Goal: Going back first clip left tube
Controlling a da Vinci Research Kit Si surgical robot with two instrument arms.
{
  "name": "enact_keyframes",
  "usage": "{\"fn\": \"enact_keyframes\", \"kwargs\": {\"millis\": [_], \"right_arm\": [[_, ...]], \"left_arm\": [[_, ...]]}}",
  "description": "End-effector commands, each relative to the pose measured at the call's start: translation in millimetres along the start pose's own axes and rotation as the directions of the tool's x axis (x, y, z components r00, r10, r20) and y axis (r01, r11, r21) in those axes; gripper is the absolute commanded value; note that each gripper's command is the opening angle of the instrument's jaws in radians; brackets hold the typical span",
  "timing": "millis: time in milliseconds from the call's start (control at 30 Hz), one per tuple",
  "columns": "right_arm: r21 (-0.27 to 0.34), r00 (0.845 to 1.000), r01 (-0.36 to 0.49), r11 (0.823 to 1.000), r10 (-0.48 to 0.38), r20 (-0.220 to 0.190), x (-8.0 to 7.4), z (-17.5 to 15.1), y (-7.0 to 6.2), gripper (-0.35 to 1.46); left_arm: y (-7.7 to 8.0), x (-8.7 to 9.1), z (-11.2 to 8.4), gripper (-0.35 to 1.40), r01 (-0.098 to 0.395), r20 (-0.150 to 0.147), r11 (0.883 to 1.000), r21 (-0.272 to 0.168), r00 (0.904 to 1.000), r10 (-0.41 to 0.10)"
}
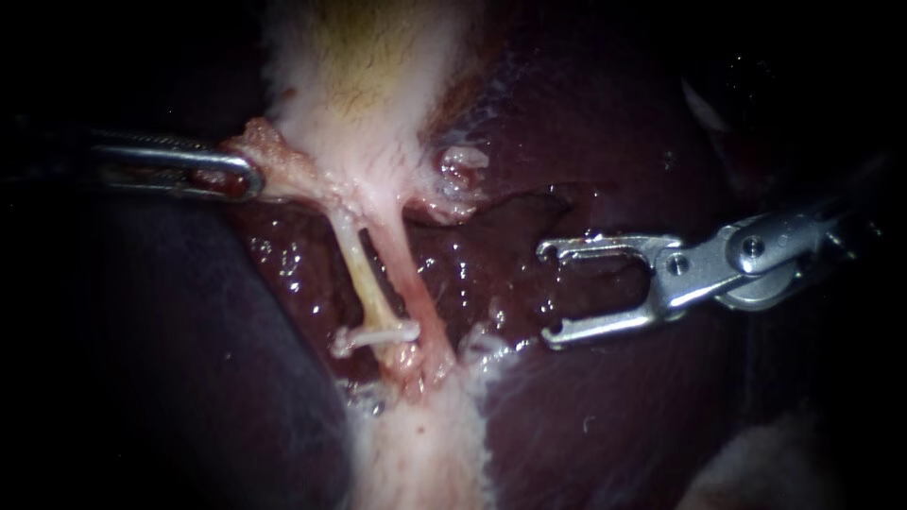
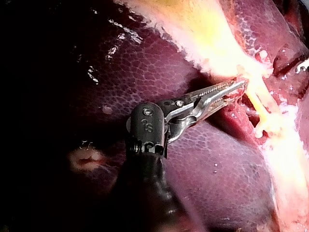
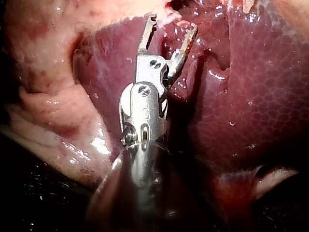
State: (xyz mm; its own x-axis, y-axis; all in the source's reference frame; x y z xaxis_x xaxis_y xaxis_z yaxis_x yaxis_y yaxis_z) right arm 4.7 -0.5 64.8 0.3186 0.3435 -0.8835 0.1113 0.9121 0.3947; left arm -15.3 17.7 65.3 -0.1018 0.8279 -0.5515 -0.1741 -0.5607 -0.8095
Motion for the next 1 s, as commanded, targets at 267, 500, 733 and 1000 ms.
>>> {"fn": "enact_keyframes", "kwargs": {"millis": [267,500,733,1000], "right_arm": [[0.001,1.000,-0.001,1.000,0.001,-0.001,0.1,-0.5,0.0,0.50],[0.002,1.000,-0.001,1.000,0.001,-0.001,0.0,-0.7,0.0,0.50],[0.003,1.000,-0.001,1.000,0.001,-0.001,0.0,-0.8,0.0,0.50],[0.003,1.000,-0.001,1.000,0.001,-0.001,0.1,-0.8,0.0,0.50]], "left_arm": [[-1.8,-0.6,1.0,-0.35,-0.004,-0.001,1.000,0.004,1.0000,0.004],[-3.9,-2.6,3.7,-0.35,-0.017,-0.006,1.000,0.021,0.9998,0.017],[-5.6,-3.8,5.8,-0.35,-0.026,0.003,0.999,0.024,0.9997,0.026],[-6.1,-3.9,6.0,-0.35,-0.027,0.005,0.999,0.026,0.9996,0.027]]}}
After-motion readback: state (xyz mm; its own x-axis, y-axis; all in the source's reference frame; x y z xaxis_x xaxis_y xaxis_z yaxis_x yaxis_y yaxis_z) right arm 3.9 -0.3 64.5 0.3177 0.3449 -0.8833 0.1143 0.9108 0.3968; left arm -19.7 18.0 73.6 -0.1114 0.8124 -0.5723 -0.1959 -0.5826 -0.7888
